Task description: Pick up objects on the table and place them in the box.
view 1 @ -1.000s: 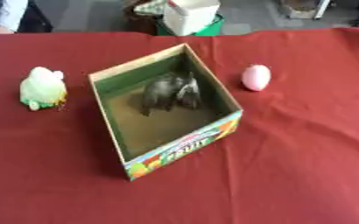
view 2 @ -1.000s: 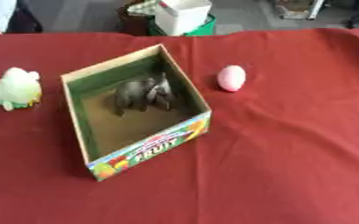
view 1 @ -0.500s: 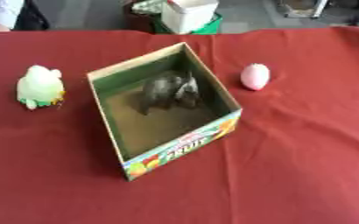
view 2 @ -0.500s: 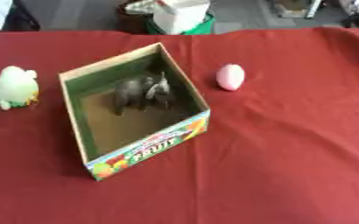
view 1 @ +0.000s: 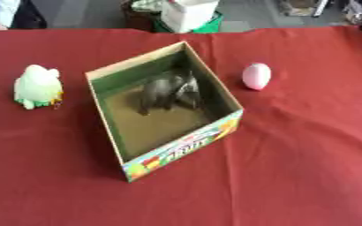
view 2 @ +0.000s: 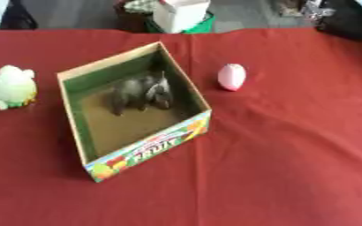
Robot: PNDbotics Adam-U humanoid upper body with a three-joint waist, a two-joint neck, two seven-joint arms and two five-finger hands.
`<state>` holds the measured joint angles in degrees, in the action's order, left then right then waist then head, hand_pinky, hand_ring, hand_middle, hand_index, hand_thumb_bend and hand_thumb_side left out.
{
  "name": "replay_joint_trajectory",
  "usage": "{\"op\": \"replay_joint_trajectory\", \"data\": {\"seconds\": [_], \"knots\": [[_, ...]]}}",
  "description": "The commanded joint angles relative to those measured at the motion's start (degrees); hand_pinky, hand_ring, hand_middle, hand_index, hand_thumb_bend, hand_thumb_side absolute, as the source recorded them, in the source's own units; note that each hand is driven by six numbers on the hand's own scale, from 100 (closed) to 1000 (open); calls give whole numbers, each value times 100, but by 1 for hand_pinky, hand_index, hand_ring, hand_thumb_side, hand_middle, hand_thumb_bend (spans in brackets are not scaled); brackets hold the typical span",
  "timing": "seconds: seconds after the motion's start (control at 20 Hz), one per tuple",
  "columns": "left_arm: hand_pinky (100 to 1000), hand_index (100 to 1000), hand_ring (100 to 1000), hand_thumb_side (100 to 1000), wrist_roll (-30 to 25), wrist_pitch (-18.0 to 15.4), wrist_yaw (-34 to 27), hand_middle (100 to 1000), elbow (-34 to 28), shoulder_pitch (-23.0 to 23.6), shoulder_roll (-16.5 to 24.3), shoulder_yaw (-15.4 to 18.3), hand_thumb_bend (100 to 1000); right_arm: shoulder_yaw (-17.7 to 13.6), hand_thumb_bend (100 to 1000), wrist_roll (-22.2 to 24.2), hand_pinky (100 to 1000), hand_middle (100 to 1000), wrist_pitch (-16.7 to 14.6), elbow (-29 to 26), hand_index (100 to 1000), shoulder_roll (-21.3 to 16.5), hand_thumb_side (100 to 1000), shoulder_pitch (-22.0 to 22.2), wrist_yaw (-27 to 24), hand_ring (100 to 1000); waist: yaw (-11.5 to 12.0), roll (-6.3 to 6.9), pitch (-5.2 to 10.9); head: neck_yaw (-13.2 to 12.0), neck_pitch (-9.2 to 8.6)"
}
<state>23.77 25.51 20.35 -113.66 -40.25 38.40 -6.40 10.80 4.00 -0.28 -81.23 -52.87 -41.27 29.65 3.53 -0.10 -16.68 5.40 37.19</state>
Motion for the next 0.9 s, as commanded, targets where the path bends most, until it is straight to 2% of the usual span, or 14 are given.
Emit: {"op": "replay_joint_trajectory", "data": {"seconds": [0.05, 0.2, 0.45, 0.55, 0.9], "knots": [[666, 846, 674, 853, 83, -46, -46, 732, -93, -106, 190, 29, 453, 37, 238, 70, 720, 840, -186, 517, 899, 45, 1000, -227, 248, 868, 14, -3, 85, 82, -60], [667, 844, 674, 855, 95, -60, -58, 732, -93, -109, 181, 20, 453, 75, 270, 135, 723, 843, -329, 930, 902, 208, 990, -342, 425, 871, 36, -1, 70, 130, -80], [667, 840, 674, 856, 79, -44, -59, 731, -93, -113, 162, 13, 450, 116, 365, 412, 730, 832, -519, 1433, 910, 407, 891, -453, 514, 875, 67, 5, 53, 142, -109], [667, 839, 674, 855, 68, -31, -50, 730, -93, -112, 160, 14, 451, 145, 426, 617, 734, 821, -597, 1536, 917, 445, 811, -480, 468, 882, 75, 6, 51, 138, -105], [668, 834, 675, 853, 18, 2, -40, 730, -93, -120, 154, -13, 446, 228, 533, 1633, 755, 804, -712, 1778, 931, 552, 667, -675, 375, 911, 85, -12, 51, 125, -103]]}}
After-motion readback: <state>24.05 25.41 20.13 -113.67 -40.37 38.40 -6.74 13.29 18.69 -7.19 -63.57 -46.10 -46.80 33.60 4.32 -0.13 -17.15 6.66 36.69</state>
